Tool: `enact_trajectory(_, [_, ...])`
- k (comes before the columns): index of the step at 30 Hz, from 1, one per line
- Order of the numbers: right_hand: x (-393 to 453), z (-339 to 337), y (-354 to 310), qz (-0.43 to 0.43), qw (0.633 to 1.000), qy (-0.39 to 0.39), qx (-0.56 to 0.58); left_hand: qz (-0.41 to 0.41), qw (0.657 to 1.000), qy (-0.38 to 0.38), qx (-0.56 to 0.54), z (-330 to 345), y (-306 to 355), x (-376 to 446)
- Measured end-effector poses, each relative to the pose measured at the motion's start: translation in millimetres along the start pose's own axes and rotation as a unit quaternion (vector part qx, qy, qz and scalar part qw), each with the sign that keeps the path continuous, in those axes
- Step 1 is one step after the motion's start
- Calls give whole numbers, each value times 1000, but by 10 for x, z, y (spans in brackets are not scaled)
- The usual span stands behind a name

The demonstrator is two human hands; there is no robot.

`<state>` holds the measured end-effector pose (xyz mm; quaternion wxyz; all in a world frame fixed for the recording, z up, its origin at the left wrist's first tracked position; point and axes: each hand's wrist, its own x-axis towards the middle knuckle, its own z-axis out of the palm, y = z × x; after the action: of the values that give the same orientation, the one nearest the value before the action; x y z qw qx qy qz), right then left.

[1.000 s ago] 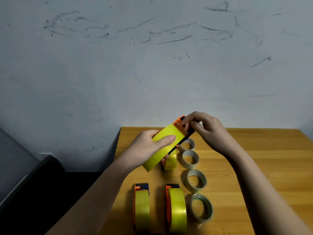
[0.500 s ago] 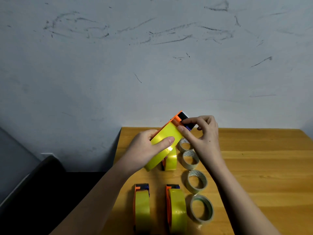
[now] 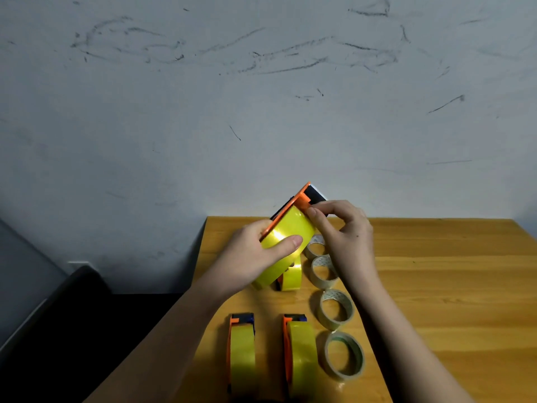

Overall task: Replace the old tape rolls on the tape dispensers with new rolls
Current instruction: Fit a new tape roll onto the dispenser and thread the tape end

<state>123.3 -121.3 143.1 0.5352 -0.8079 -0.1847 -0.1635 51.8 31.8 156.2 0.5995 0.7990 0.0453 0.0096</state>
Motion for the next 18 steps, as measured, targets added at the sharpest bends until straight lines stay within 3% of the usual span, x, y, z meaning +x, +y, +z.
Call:
enact_trajectory(3, [-19, 48, -3, 13, 1000, -14, -15, -53, 992, -67, -88, -1, 11, 16])
enact_trajectory(9, [23, 14, 9, 23, 995, -84, -39, -87, 990, -21, -107, 93, -48, 29])
enact_trajectory(12, [105, -24, 71, -18, 994, -21, -109, -75, 992, -29, -95, 70, -69, 19])
enact_trajectory(15, [295, -160, 146, 61, 997, 34, -17, -53, 988, -88, -113, 55, -46, -43])
enact_trajectory(18, [393, -208, 155, 83, 996, 23, 14, -58, 980, -121, -147, 68, -27, -61])
